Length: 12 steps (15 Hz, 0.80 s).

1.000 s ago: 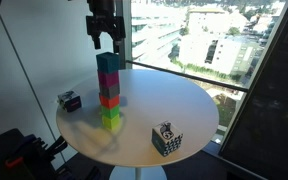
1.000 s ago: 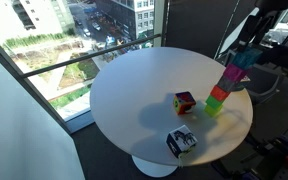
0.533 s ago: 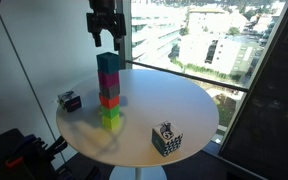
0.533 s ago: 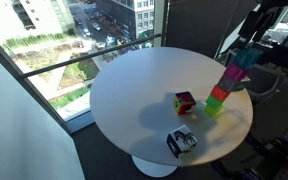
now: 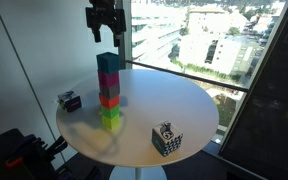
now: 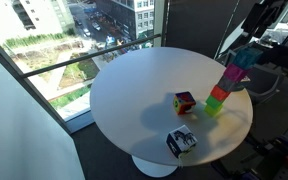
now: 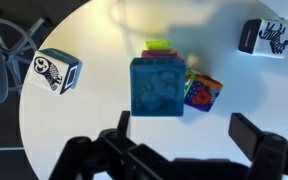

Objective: Put the blue block on top of the pink block

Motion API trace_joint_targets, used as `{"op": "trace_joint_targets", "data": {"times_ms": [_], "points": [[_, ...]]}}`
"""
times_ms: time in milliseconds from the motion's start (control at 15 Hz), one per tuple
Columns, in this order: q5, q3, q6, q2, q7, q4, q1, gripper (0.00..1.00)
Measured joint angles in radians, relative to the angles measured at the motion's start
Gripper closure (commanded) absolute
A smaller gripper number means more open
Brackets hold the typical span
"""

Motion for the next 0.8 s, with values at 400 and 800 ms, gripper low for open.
{"op": "trace_joint_targets", "data": {"times_ms": [400, 800], "points": [[-0.022, -0.018, -0.021, -0.042, -0.04, 0.0, -0.002, 0.0], [-0.055, -0.047, -0.105, -0.094, -0.096, 0.001, -0.015, 0.0]]}}
